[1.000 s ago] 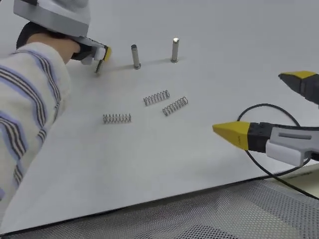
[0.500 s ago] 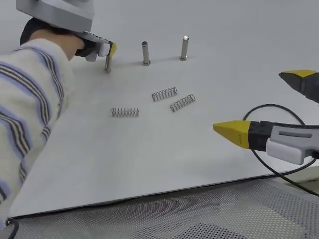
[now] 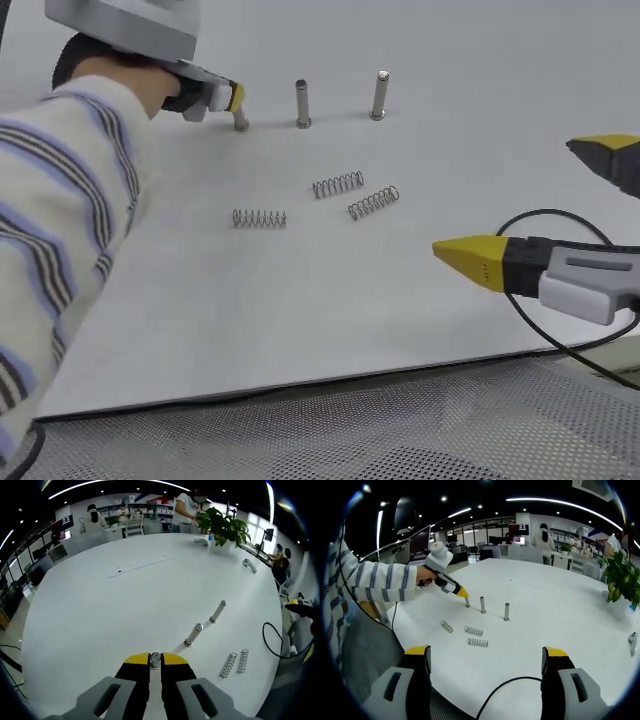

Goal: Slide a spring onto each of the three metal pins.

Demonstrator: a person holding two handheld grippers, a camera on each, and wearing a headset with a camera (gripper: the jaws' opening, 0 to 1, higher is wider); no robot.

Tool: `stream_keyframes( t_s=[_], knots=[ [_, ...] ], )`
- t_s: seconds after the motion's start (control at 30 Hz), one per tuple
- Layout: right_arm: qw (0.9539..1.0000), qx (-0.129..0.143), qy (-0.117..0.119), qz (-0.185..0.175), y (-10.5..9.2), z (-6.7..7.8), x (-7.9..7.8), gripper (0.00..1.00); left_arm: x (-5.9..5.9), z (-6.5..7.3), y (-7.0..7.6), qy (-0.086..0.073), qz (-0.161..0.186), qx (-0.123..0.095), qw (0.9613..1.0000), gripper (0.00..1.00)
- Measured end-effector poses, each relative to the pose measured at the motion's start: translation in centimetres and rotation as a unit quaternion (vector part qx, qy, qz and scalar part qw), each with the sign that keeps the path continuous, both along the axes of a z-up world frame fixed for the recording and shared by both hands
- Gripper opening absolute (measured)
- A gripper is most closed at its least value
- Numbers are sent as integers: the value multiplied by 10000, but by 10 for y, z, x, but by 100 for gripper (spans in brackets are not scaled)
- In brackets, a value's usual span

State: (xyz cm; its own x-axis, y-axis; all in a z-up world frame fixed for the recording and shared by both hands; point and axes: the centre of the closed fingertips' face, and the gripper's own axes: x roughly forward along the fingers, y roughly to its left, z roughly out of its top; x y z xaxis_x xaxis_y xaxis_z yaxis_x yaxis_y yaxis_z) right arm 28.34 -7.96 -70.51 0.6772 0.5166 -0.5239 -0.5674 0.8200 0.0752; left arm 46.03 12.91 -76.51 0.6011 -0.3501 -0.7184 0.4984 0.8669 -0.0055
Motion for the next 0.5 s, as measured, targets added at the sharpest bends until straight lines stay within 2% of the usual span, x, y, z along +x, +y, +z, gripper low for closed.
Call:
stream_keyframes(
  t_s=[0.17, 0.2, 0.23, 0.5],
  knots=[
    [10000, -9, 8, -1, 0, 0, -2, 90, 0, 1, 2, -39, 29, -6, 10000, 0],
    [10000, -9, 15, -2, -1, 0, -2, 90, -5, 2, 2, -54, 27, 14, 10000, 0],
    [10000, -11, 13, -5, -1, 0, -2, 90, -6, 2, 2, -71, 21, 28, 10000, 0],
    [10000, -15, -11, -17, -2, 1, -2, 90, -2, 5, 3, -161, 27, 38, 9999, 0]
  ],
)
